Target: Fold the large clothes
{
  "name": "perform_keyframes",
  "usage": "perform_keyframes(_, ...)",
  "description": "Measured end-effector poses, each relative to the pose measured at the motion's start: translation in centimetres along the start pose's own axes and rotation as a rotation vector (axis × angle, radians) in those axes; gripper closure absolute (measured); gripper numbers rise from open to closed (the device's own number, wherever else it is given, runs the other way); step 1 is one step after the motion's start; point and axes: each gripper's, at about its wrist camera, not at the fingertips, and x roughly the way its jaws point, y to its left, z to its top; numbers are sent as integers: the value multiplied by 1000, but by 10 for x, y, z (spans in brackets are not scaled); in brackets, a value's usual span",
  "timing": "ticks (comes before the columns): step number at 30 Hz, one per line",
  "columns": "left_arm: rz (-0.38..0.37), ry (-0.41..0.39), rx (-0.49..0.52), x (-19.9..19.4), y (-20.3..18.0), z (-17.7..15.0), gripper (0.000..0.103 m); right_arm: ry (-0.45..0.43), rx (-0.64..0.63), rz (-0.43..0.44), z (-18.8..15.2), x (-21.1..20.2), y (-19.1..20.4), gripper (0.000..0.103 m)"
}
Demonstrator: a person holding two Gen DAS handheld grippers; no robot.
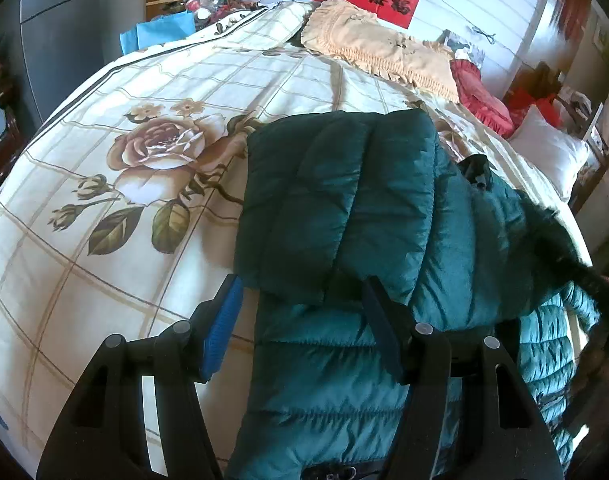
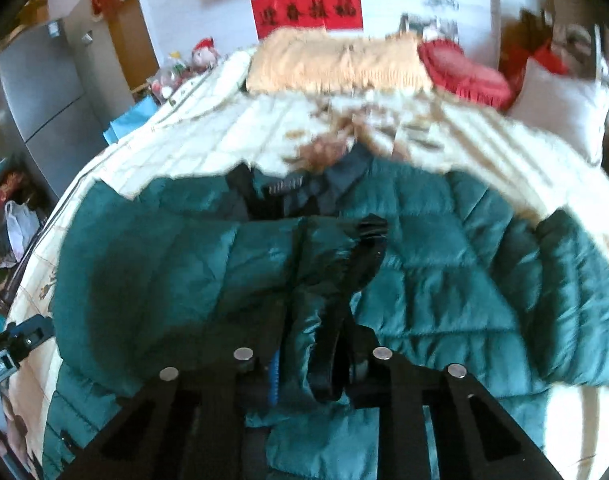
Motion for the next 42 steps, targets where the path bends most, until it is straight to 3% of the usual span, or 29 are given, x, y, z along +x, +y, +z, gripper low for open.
perform_keyframes(13, 31, 44, 1, 5, 17, -18, 41, -134, 25, -65, 33, -59, -29, 84)
perform_keyframes(19, 60, 55, -44, 20, 28, -16, 41, -143, 56, -95, 37, -63, -46, 86)
perform_keyframes(24, 40, 66, -31, 32, 21, -12, 41, -145, 78, -94, 37, -64, -54, 86)
perform_keyframes(27, 84, 47, -12, 39, 17, -6, 41, -148, 79, -88, 38, -64, -55, 86)
perform_keyframes(31, 87, 26, -78, 43, 27, 4, 41, -152, 103, -62, 37, -65, -60, 86)
perform_keyframes(35, 97, 0, -174, 44, 49, 6, 41, -112, 157, 30, 28, -53, -62, 86)
perform_keyframes(42, 80, 42, -224, 51, 64, 1, 40, 13, 95, -73, -2, 9, -53, 88)
